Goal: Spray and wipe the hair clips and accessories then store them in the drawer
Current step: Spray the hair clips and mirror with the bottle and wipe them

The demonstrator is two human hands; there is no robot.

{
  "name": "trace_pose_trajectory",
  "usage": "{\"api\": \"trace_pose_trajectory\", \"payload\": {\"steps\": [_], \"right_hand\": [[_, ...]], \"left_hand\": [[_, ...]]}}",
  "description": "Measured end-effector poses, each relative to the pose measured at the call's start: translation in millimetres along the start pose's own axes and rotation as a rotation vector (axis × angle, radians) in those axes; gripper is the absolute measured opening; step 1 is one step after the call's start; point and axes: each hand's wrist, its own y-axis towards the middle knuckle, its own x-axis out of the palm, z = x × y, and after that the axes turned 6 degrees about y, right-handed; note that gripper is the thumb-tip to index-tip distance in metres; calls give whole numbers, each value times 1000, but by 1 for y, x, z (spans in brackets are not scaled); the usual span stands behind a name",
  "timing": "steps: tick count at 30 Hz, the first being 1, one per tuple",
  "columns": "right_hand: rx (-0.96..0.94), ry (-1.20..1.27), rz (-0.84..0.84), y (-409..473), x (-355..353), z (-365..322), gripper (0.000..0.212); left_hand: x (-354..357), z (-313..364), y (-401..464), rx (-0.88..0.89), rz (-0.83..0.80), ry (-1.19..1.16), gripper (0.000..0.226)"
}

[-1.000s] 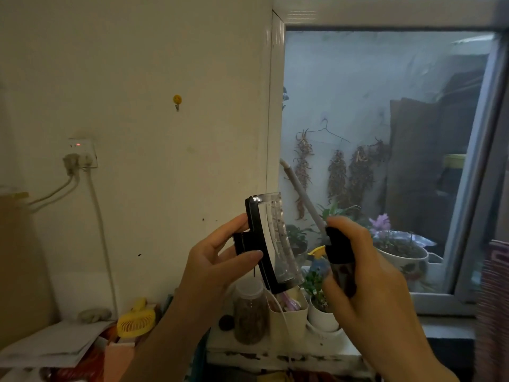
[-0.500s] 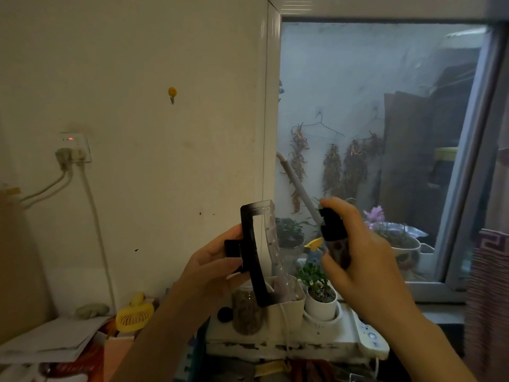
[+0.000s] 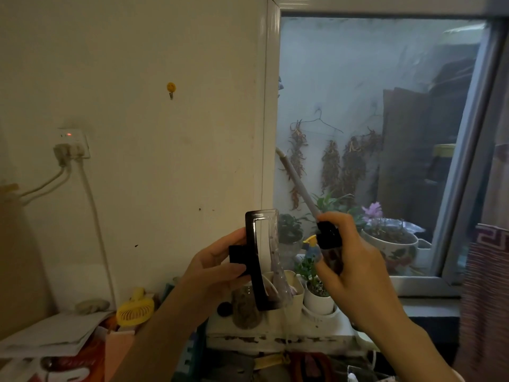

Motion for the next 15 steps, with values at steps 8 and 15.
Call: {"api": "trace_pose_trajectory", "payload": {"steps": [8,15], "right_hand": [[34,6,-65,-17,9,8,58],[163,124,-222,-73,39,33,83]], "left_hand": [[-6,-13,-5,-20,35,41,65],[-12,-71,-32,-208,173,46,54]]}}
